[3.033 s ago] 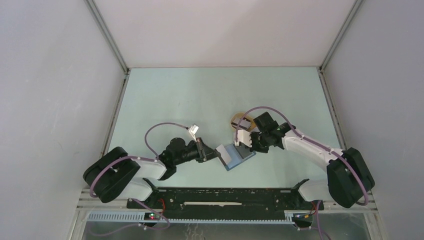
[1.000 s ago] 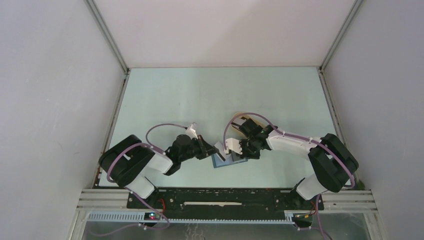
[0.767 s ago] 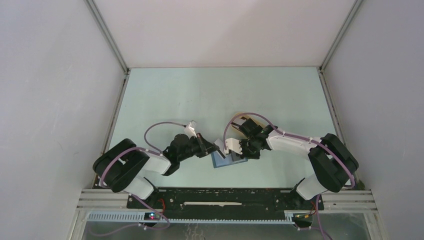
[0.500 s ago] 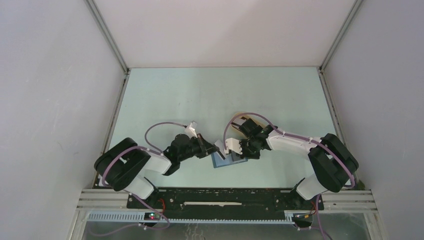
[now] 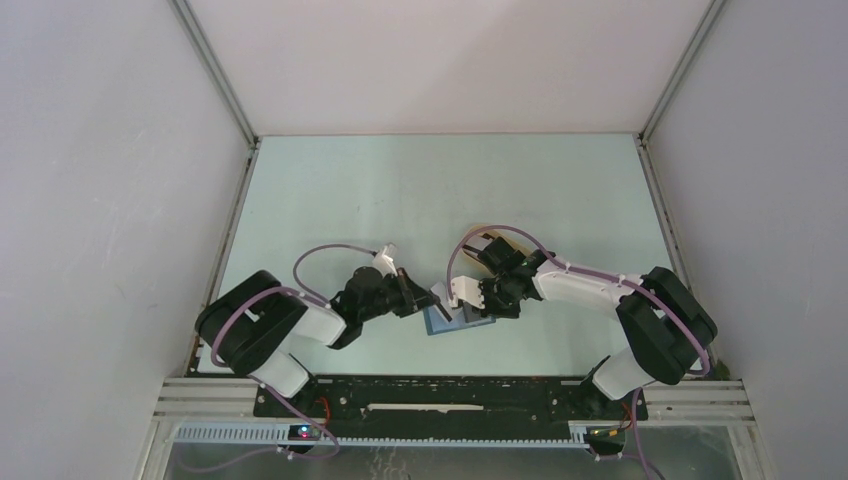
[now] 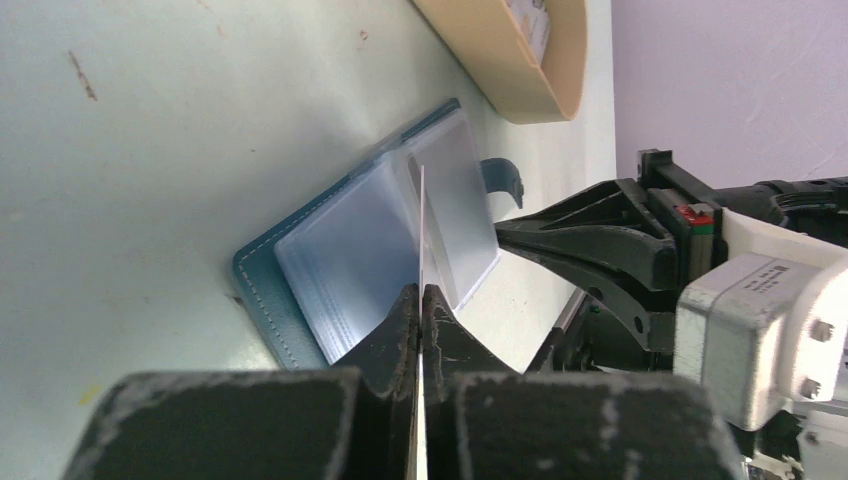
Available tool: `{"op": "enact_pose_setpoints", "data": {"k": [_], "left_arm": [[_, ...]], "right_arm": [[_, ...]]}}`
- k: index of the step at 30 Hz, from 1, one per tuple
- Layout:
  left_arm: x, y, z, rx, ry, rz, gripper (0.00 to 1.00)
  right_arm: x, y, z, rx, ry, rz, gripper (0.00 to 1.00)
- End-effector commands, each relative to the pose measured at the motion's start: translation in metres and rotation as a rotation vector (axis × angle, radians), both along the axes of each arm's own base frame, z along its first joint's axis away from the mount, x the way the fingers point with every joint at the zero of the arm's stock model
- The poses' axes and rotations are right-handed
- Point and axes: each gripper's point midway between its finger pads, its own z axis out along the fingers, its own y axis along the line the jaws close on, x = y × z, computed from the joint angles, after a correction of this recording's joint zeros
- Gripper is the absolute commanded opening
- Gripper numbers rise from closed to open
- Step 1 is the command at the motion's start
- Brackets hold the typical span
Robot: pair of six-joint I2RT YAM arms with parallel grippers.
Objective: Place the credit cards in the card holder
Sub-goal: Insert the credit card into the card holder.
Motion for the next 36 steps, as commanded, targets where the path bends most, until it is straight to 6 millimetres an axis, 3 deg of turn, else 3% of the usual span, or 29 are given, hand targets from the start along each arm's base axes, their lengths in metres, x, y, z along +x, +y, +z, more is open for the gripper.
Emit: {"op": "enact_pose_setpoints", "data": {"k": [1, 21, 29, 36], "left_arm": [[0.008, -0.003, 0.023, -0.048, -0.071, 0.007, 0.0], [0.011, -0.014, 0.009, -0.012, -0.01, -0.035, 0.0], [0.005, -0.024, 0.024, -0.105, -0.034, -0.088, 0.0], [0.005, -0.023, 0.019, -0.13, -0.013, -0.079, 0.0]], "right_arm": [[-0.002, 0.002, 0.004, 0.003, 0.026, -0.014, 0.1], [-0.003, 0.001, 0.003, 0.0, 0.03, -0.014, 0.1], [-0.003, 0.002, 0.003, -0.001, 0.03, -0.013, 0.1], [-0.003, 0.001, 0.003, -0.002, 0.032, -0.015, 0.1]]}}
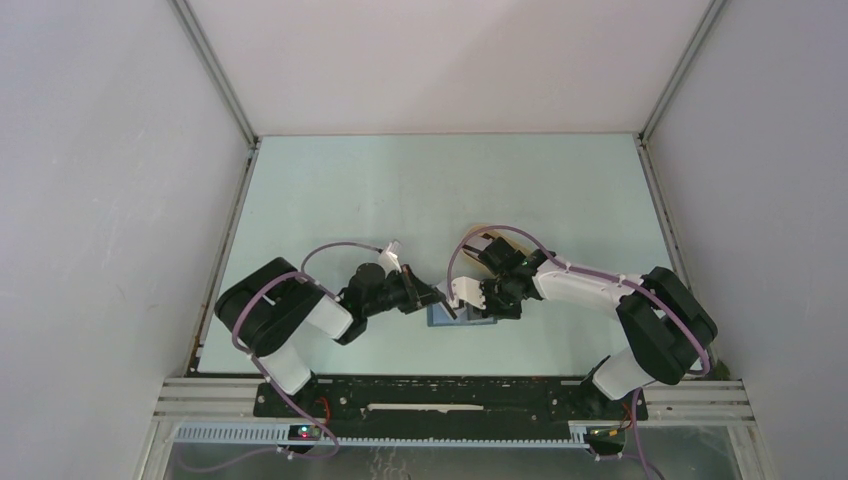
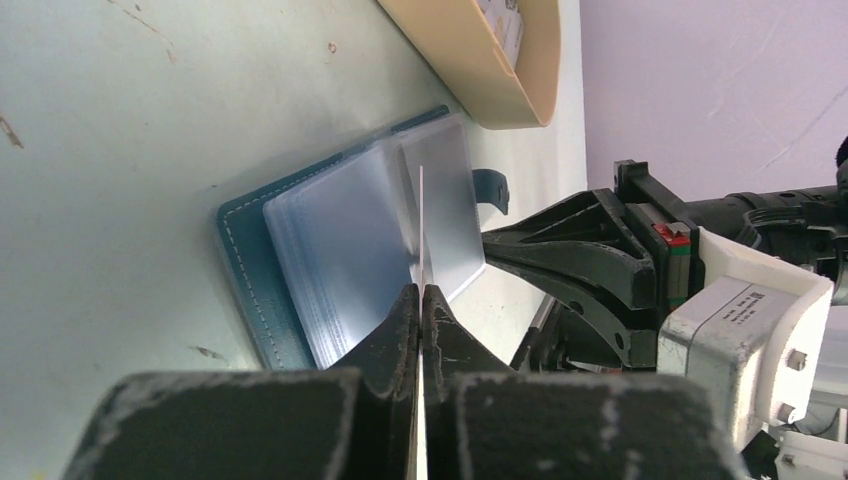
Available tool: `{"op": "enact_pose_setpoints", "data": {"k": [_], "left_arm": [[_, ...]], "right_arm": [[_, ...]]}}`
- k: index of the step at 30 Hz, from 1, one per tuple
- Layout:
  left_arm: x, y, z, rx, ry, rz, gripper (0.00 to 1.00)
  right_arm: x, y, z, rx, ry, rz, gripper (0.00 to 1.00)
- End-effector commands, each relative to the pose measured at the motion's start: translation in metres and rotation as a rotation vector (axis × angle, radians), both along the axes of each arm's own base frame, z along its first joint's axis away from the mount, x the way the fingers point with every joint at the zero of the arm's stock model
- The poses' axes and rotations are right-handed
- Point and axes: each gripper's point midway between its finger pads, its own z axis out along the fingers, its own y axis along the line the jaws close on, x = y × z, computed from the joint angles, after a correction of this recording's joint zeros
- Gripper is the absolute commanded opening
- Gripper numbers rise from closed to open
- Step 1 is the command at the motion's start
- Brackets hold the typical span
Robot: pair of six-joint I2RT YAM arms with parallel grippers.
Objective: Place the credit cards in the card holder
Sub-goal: Insert the credit card into the card holder.
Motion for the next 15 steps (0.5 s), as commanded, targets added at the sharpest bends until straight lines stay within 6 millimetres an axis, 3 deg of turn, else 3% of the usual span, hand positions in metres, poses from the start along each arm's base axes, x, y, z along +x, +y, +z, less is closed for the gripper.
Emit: {"op": "enact_pose_setpoints", "data": {"k": [1, 15], "left_arm": [[0.0, -0.0079, 0.0167, -0.061, -0.029, -0.03, 0.0], [-0.0022, 0.0005, 0.017, 0.02, -0.043, -0.038, 0.0]], "right_arm": [[0.0, 0.0043, 0.0032, 0.01, 0.019, -0.011, 0.1], [0.0002, 0.004, 0.0031, 0.009, 0.019, -0.011, 0.1]]}}
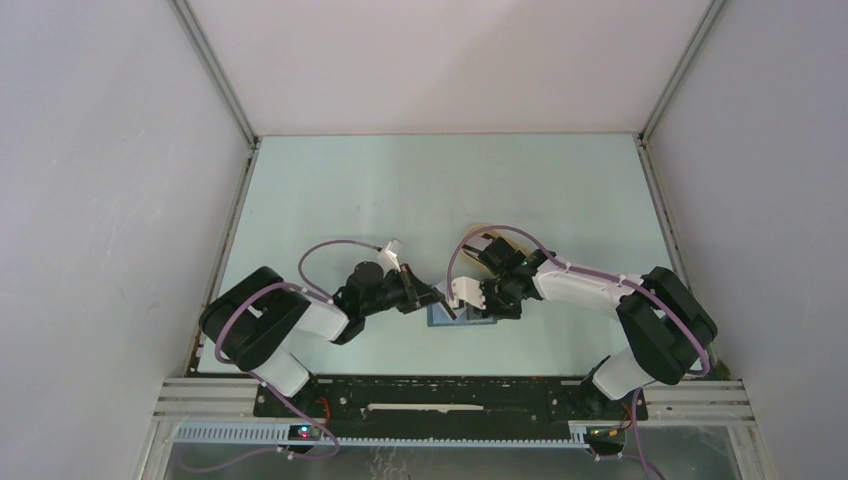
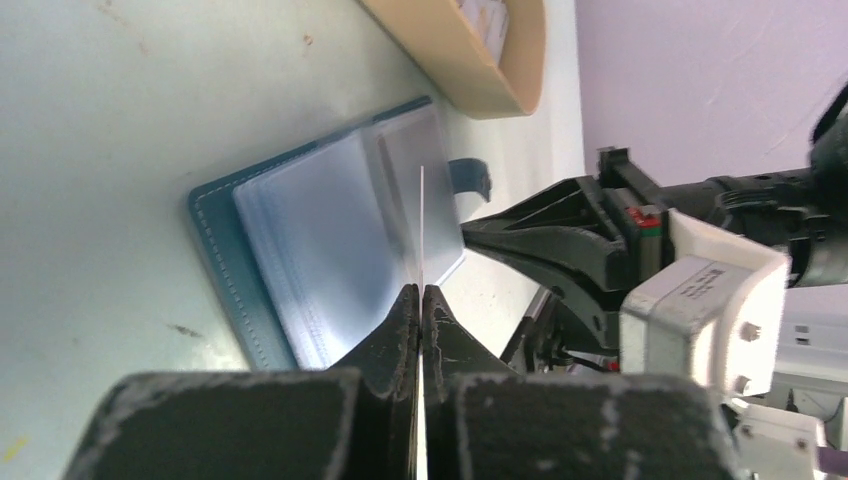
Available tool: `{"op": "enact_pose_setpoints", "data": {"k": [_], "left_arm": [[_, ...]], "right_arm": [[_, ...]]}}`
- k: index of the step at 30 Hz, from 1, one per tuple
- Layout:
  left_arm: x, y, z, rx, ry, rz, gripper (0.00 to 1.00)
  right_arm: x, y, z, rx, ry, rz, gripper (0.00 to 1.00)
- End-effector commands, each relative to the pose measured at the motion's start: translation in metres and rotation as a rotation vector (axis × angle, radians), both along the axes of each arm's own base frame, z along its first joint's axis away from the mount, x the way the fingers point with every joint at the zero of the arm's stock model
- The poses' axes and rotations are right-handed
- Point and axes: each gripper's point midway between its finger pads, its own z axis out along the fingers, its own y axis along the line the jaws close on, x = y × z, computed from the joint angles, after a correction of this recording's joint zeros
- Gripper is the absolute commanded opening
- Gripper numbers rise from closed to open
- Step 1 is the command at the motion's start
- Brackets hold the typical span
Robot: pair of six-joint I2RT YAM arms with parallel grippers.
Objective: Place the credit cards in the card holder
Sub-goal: Insert the credit card into the card holder.
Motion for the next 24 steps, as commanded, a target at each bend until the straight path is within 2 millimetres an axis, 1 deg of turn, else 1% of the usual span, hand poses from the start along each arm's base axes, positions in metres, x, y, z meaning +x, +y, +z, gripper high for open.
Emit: {"op": "enact_pose_setpoints", "data": {"k": [1, 6, 9, 15, 18, 24], "left_arm": [[0.001, -0.002, 0.0, 0.033, -0.017, -0.037, 0.0], [0.003, -0.007, -0.008, 0.061, 0.009, -0.062, 0.0], [0.004, -0.009, -0.009, 0.071, 0.012, -0.066, 0.0], [0.003, -0.006, -0.004, 0.062, -0.007, -0.06, 0.0], [0.005, -0.008, -0.002, 0.061, -0.009, -0.067, 0.0], [0.006, -0.014, -0.003, 0.06, 0.001, -0.085, 0.0]], "right_arm": [[0.001, 0.004, 0.003, 0.01, 0.017, -0.011, 0.1], [0.0, 0.004, 0.003, 0.009, 0.019, -0.009, 0.1], [0.0, 0.004, 0.003, 0.009, 0.017, -0.009, 0.1], [0.0, 0.004, 0.003, 0.009, 0.017, -0.009, 0.1], [0.0, 0.004, 0.003, 0.008, 0.018, -0.007, 0.1], [0.0, 0.004, 0.003, 0.009, 0.018, -0.008, 0.1]]}}
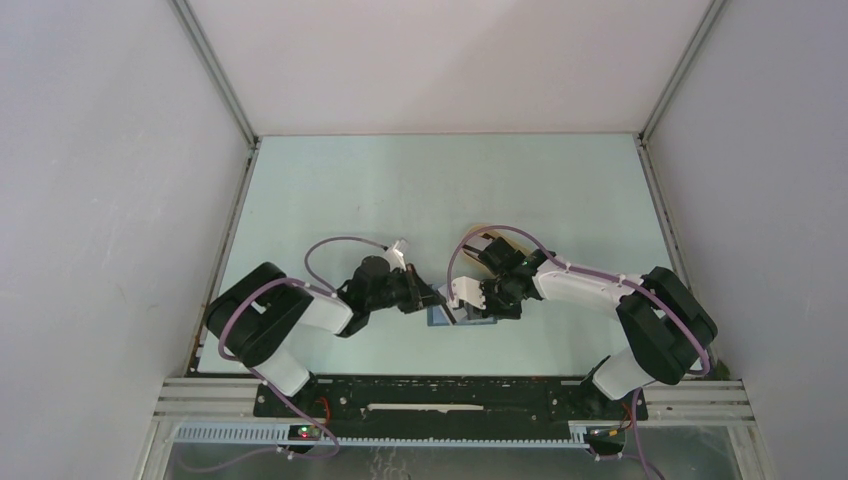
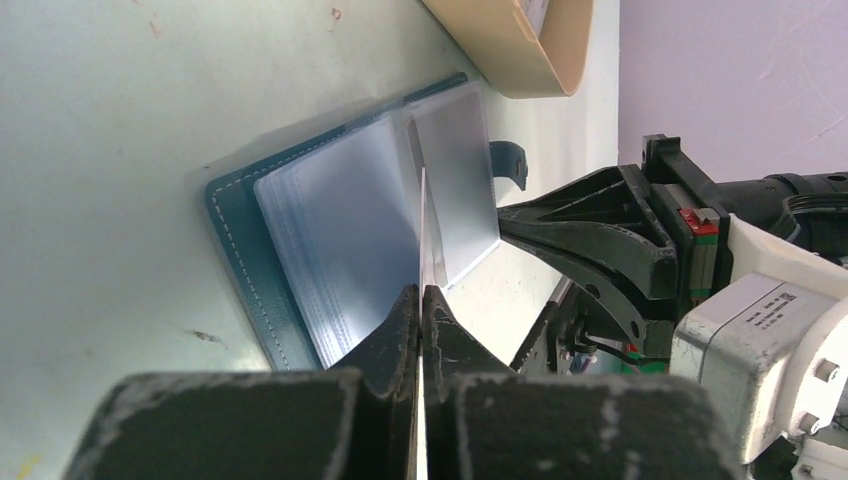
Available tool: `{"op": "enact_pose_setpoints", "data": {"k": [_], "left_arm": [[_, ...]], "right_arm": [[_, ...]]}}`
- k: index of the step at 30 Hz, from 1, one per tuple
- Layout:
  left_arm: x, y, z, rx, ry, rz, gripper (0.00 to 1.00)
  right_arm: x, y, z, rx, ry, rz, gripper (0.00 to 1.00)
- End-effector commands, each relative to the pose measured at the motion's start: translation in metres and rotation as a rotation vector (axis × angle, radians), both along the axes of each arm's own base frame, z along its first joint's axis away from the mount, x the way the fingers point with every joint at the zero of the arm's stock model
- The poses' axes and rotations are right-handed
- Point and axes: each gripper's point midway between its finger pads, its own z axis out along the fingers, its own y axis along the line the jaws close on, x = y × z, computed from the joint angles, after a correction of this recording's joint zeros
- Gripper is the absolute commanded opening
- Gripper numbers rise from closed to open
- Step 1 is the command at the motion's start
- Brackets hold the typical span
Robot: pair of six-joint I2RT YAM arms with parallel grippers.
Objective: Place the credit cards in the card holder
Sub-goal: Insert the credit card into the card holder.
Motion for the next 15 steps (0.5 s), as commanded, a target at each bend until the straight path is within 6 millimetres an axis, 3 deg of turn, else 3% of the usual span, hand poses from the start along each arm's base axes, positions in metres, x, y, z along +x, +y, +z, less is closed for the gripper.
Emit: {"op": "enact_pose_setpoints", "data": {"k": [1, 15], "left_arm": [[0.0103, -0.0115, 0.015, -0.026, -0.052, -0.036, 0.0], [0.0081, -0.0146, 0.018, -0.033, -0.049, -0.066, 0.0]], "right_arm": [[0.0005, 0.0041, 0.003, 0.01, 0.017, -0.008, 0.1], [-0.0004, 0.0037, 0.0032, 0.007, 0.022, -0.008, 0.1]]}}
